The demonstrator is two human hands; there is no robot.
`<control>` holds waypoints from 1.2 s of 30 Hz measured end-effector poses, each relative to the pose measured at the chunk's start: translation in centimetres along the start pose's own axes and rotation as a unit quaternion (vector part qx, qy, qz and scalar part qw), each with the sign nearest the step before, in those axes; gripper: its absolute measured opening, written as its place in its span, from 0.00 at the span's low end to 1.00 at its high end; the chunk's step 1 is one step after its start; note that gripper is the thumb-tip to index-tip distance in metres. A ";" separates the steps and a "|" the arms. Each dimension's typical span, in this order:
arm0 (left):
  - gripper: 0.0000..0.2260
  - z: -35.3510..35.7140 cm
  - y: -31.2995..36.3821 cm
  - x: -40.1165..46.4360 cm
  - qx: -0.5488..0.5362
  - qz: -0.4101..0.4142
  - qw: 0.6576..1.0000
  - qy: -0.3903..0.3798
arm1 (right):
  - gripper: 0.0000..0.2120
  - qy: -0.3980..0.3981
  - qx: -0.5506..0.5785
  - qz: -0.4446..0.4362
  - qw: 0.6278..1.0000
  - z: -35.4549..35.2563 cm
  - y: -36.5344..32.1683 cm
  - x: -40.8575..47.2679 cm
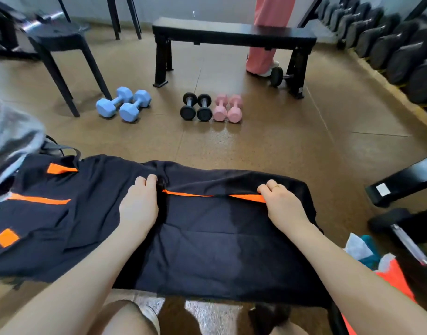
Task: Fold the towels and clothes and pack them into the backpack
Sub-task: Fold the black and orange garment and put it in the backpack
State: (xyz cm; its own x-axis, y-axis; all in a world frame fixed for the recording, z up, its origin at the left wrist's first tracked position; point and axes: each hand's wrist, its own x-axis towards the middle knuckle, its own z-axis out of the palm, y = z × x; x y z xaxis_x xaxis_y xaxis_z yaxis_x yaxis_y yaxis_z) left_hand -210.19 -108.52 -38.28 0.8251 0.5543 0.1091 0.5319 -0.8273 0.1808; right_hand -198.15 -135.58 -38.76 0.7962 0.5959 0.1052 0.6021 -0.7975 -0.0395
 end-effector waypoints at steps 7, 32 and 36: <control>0.10 -1.5 -2.2 -1.6 -0.053 0.060 0.996 0.032 | 0.08 -0.045 0.050 -0.028 0.997 -1.5 2.0 -2.3; 0.34 1.9 -12.1 7.8 -0.025 0.022 0.992 -0.119 | 0.35 -0.143 0.026 -0.079 0.986 4.3 -15.7 9.4; 0.30 0.3 -12.1 6.4 -0.090 0.038 0.991 -0.093 | 0.29 -0.140 0.082 -0.065 0.985 3.4 -16.5 9.2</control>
State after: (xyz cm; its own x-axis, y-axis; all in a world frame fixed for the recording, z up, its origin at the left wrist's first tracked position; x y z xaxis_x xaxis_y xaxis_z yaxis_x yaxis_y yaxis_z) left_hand -211.30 -95.02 -40.03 0.8913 0.4506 -0.0506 0.4382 -0.8272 0.3519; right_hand -200.58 -116.63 -40.48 0.6836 0.7128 -0.1569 0.6834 -0.7006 -0.2054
